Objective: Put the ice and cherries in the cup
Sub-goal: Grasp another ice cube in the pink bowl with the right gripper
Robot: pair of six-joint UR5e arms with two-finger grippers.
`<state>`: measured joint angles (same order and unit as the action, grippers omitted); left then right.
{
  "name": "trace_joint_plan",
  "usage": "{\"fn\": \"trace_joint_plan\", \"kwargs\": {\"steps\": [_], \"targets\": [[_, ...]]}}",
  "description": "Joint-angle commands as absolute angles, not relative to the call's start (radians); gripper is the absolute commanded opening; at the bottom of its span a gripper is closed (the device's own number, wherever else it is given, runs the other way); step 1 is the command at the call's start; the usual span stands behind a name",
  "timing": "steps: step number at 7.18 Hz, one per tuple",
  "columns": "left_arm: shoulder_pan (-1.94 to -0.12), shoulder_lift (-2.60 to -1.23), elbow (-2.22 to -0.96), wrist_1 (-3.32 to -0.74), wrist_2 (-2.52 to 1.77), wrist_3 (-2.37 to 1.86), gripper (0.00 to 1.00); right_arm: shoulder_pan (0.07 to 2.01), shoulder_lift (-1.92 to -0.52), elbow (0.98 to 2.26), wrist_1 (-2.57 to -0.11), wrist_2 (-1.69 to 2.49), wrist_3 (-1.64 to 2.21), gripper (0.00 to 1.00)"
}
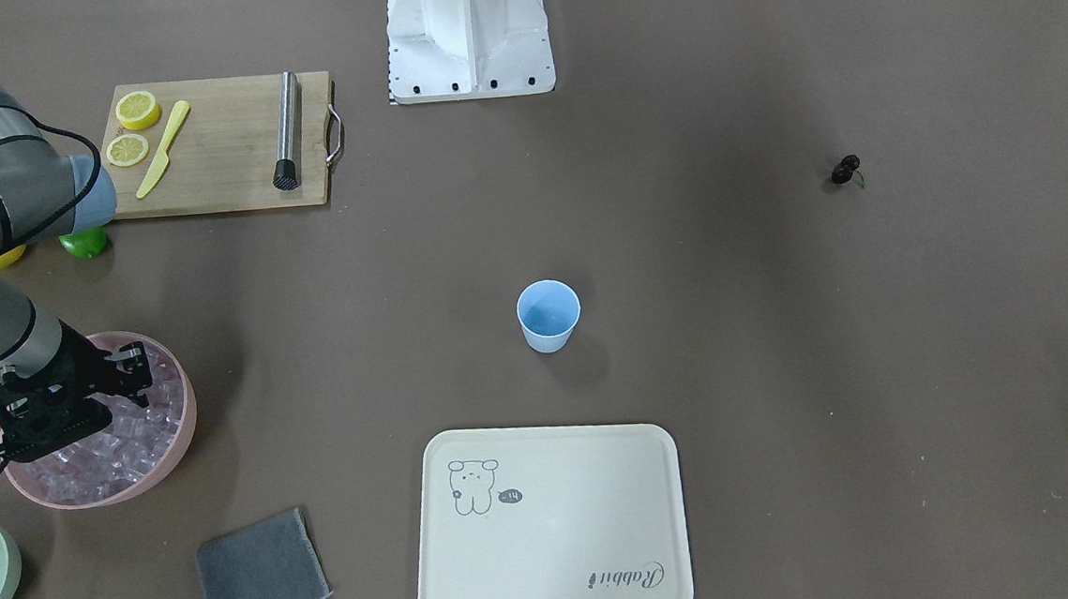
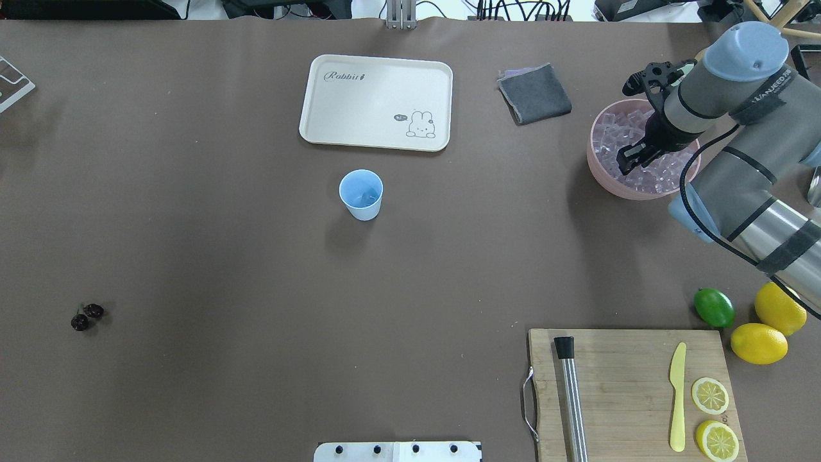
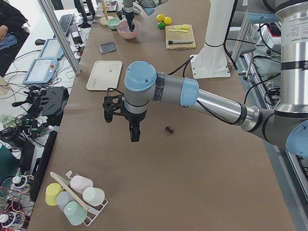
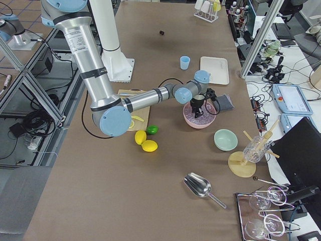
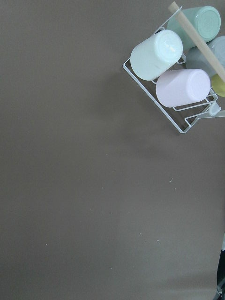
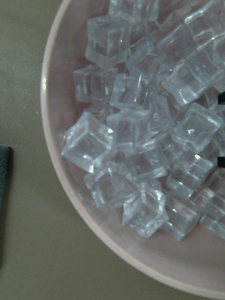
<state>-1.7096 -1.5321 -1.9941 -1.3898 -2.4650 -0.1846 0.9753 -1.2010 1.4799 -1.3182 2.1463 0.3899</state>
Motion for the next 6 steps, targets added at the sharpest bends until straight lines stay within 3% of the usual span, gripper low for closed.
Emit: {"fn": "trace_joint_plan", "kwargs": {"steps": [1,3,4,5,6], "targets": [[-1.715,-1.531,-1.990,-1.390,-2.465,-0.186,0.98,1.021,-1.140,1.509,-1.415,2.201,0.390,0.19],[-1.720,-1.529,-1.993,-1.390,-2.465,-0.186,0.98,1.029,-1.011,1.574,-1.663,2.203,0.390,0.19],[-1.721,-1.531,-1.993,-1.390,-2.465,-0.184,0.98,1.023,-1.031,1.580,-1.663,2.200,0.382,0.20],[-1.721,-1.532,-1.993,-1.391,-2.465,-0.186,0.98,1.009,-1.081,1.568,-1.634,2.165,0.274,0.35],[-1.723,-1.531,-1.999,-1.390,-2.467,-0.184,0.98,1.009,-1.132,1.553,-1.538,2.099,0.176,0.61]]}}
